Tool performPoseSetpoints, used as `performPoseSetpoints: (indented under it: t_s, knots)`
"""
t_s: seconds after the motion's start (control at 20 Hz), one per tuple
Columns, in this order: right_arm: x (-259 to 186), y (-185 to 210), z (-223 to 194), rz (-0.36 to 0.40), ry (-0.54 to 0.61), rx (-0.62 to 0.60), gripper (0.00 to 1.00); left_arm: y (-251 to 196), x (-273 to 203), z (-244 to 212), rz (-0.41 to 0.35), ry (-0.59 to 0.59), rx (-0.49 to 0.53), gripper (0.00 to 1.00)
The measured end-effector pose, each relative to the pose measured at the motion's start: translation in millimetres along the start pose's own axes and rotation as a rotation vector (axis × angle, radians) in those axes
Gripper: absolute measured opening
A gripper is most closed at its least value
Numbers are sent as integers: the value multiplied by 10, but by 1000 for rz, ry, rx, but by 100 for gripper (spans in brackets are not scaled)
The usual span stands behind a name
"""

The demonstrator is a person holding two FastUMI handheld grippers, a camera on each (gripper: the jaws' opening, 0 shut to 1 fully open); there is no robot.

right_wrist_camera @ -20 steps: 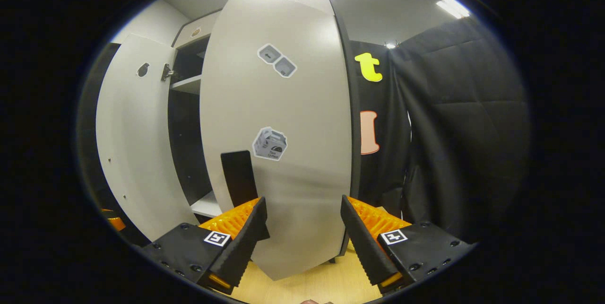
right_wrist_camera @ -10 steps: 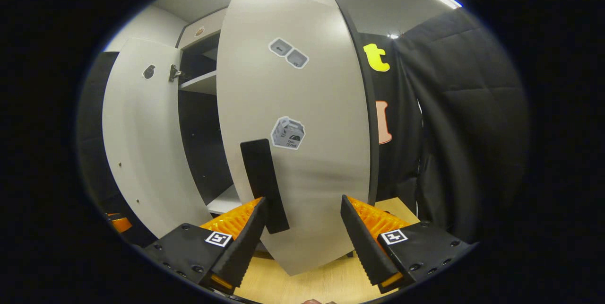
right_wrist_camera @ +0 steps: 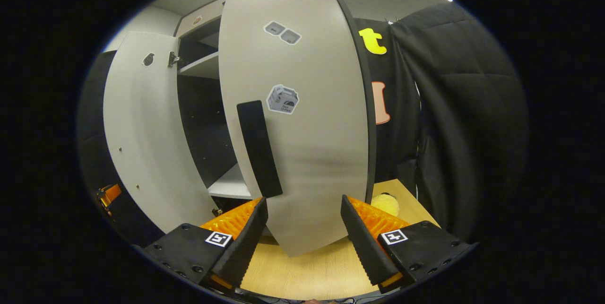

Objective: Grab one shoe with the right hand and put it into the shoe cabinet, grab the other shoe with the left hand and put it into the shoe cabinet; then close the right door with the right hand and the left door with the left hand.

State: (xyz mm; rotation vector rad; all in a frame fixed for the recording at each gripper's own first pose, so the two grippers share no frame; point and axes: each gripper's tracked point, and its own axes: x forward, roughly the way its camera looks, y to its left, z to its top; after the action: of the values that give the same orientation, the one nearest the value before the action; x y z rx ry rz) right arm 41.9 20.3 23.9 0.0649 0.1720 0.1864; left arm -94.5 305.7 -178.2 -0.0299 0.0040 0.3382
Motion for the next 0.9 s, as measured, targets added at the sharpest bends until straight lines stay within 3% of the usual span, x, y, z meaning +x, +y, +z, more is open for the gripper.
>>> performPoseSetpoints:
  t_s: [0.05, 0.1, 0.15, 0.3, 0.35, 0.45, 0.5, 0.55, 0.65, 0.8, 0.9]
  knots:
    - [-11, -19, -78, -4, 13, -8, 99, 49, 69, 31, -4, -9, 1, 100]
    - [-22, -63, -157, -17, 28, -13, 98, 93, 159, 92, -11, -19, 5, 87]
    - [-31, -86, -261, -26, 46, -17, 98, 111, 247, 126, -26, -20, 5, 87]
    - [-79, -122, -577, -40, 116, -30, 98, 44, 525, 249, -86, -27, -7, 100]
    - [-91, -115, -672, -42, 139, -27, 99, 8, 617, 310, -106, -35, -7, 87]
    - [-126, -39, -782, -22, 160, -6, 99, -85, 715, 408, -155, -49, -17, 87]
    - [-143, 18, -801, -4, 157, 11, 99, -168, 787, 453, -183, -51, -31, 100]
    - [-167, 89, -831, 18, 156, 28, 99, -238, 831, 503, -207, -52, -46, 100]
    - [-206, 161, -887, 39, 156, 46, 99, -332, 944, 546, -239, -54, -54, 87]
    - [-265, 171, -988, 23, 160, 30, 99, -545, 1007, 620, -297, -55, -47, 87]
    - [-309, 156, -1052, 16, 167, 26, 99, -654, 1065, 672, -317, -62, -27, 100]
